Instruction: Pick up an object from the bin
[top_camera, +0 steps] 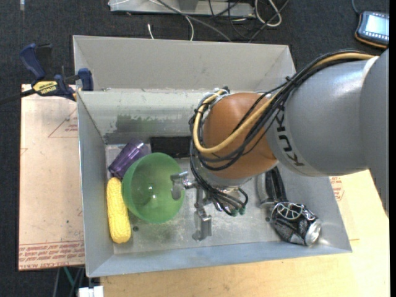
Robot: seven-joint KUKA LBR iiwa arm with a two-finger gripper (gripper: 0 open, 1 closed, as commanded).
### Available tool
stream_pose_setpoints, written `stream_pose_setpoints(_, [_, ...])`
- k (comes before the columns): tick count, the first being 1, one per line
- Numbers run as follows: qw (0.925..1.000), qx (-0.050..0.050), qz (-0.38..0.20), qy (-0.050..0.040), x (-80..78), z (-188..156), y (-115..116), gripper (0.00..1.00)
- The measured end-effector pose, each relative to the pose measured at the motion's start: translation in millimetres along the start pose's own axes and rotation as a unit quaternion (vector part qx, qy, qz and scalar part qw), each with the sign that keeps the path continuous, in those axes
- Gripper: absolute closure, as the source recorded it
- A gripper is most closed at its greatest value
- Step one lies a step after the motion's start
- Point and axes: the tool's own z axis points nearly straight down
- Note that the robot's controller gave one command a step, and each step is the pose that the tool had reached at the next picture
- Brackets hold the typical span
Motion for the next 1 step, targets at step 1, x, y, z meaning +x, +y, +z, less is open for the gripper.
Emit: stream_pose_setpoints(1, [0.9999, 0.002, 0.011, -0.0059, -20.1, 4.2, 5.0, 0.00])
